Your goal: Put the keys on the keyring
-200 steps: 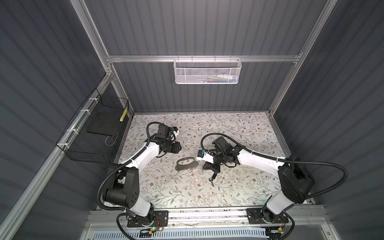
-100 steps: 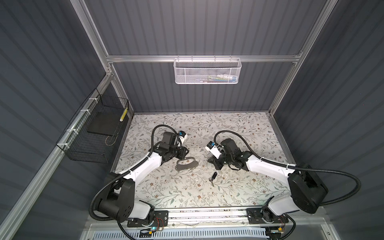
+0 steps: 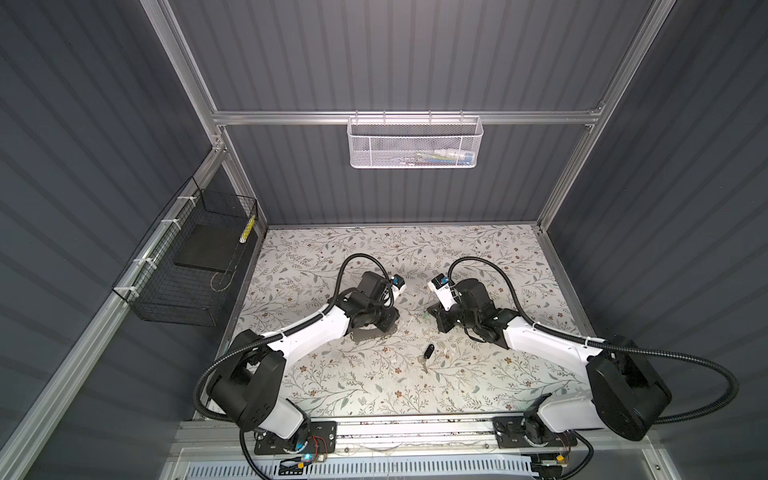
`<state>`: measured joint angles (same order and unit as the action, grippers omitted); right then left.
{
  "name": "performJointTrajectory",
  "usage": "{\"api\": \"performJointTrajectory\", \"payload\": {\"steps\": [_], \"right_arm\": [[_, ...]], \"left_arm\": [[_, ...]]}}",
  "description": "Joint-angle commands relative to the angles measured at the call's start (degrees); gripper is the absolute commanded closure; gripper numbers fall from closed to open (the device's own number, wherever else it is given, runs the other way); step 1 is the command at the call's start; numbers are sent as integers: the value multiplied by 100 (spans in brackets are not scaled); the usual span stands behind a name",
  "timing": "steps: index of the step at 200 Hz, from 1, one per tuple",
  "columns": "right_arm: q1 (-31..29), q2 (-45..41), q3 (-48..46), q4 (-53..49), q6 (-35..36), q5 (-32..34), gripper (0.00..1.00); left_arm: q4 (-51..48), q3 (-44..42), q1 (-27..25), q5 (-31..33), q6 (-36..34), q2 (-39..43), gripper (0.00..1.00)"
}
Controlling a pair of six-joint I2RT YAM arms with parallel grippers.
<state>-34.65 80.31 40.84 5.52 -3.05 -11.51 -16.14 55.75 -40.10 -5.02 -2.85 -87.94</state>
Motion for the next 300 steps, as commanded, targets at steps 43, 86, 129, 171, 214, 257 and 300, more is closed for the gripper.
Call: {"api": "performJointTrajectory", "payload": {"steps": [43, 86, 129, 171, 214, 257, 300], "right_arm": [[28, -12, -223, 221, 41, 80, 100], [66, -4, -287, 272, 50, 48, 100], [74, 39, -281, 283, 41, 12, 100], [73, 66, -263, 266, 34, 0, 100], [73, 141, -221, 207, 44, -32, 100], [89, 433, 134, -526, 103, 247, 100], [135, 662, 426, -1037, 35, 479, 100]], "left_arm": [[-865, 642, -415, 881, 319, -785, 69], [-1052, 860, -450, 969, 505, -1104, 69], [-1041, 927, -463, 849, 557, -1267, 69], [-998, 952, -456, 774, 593, -1353, 70], [-984, 929, -464, 765, 611, -1379, 71], [-926, 903, -462, 752, 672, -1418, 71], [-924, 964, -461, 688, 677, -1496, 71]]}}
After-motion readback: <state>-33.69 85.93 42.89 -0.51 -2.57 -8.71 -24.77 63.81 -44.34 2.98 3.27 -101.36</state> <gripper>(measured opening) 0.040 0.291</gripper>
